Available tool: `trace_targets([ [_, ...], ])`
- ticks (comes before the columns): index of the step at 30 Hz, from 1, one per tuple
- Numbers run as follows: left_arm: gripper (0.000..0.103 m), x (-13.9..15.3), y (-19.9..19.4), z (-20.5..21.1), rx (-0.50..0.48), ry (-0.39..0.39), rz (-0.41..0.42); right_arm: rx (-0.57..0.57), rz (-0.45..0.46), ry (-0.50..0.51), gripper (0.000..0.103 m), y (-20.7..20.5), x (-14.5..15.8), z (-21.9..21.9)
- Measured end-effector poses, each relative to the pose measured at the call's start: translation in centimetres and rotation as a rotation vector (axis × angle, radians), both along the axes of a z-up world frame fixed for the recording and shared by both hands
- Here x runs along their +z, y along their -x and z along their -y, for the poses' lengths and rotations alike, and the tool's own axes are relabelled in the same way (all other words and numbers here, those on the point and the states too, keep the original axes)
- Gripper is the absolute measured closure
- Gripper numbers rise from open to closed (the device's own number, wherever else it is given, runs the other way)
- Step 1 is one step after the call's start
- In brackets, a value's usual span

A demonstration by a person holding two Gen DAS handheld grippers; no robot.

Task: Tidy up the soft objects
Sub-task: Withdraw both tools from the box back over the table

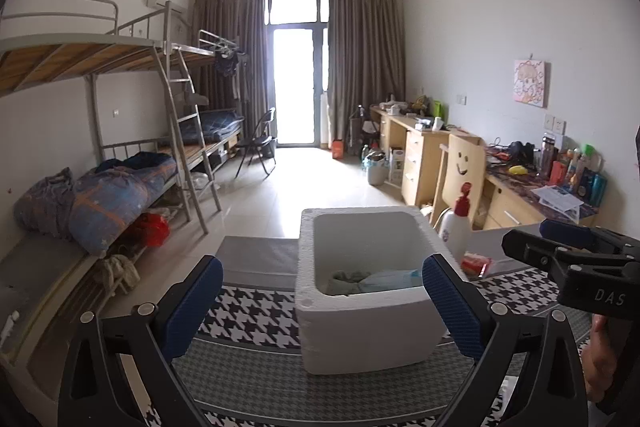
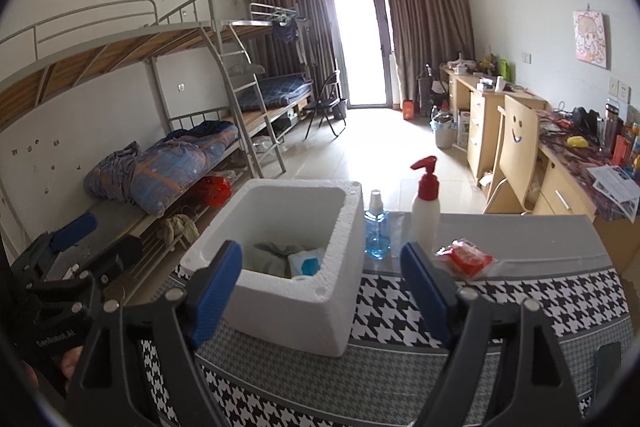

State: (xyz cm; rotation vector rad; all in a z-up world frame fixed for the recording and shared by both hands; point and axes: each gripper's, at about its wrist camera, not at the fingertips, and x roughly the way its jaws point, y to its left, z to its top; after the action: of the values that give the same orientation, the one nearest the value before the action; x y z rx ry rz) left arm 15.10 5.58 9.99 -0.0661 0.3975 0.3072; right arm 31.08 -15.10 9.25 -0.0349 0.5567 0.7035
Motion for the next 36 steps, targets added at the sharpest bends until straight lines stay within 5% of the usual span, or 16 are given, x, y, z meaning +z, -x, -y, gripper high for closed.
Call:
trace_targets([
  [24,0.002,-0.8,1.1,4.2,-0.169,0.009,0.016,-0.075,0.088,-0.027,0.018,3.7,-0.3,5.8],
  [36,0.002,-1.8,1.2,7.1,-0.254,0.006,0.015,-0.173,0.129,-0.02,0.009,5.1,-1.4,9.0],
])
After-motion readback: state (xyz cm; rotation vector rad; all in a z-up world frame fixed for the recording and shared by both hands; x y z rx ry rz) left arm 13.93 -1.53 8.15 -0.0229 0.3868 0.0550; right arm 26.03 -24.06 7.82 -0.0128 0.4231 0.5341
